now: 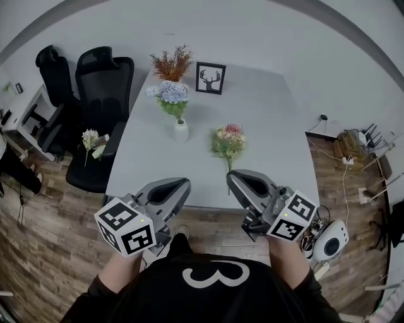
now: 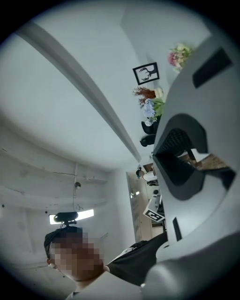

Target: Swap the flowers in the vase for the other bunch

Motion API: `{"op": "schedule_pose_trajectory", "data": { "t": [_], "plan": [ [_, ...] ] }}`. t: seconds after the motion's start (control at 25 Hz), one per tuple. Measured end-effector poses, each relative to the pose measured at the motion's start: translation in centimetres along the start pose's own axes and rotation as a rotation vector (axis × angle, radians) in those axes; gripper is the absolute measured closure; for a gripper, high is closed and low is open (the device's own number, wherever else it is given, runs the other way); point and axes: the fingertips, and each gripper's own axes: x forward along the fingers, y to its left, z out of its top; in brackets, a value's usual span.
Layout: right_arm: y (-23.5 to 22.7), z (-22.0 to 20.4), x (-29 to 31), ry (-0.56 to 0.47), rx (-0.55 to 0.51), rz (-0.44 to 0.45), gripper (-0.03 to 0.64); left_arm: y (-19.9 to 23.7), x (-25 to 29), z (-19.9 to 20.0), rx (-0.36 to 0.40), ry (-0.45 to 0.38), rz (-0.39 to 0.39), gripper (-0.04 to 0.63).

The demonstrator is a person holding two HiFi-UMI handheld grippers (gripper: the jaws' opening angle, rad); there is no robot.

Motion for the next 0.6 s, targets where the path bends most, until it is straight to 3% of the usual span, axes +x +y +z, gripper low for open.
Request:
{"op": "schedule_pose_trajectory", "data": {
  "t": [0.2, 0.6],
  "plan": [
    [3.6, -3.0, -5.0, 0.122, -0.006, 0.003, 0.609, -5.7, -0.6, -2.4, 0.031, 0.000, -0.022, 0.584],
    [7.1, -4.0, -9.5, 0.130, -0.002, 0.002, 0.611, -11.6, -1.5, -4.7, 0.081, 0.036, -0.030, 0.585]
  ]
}}
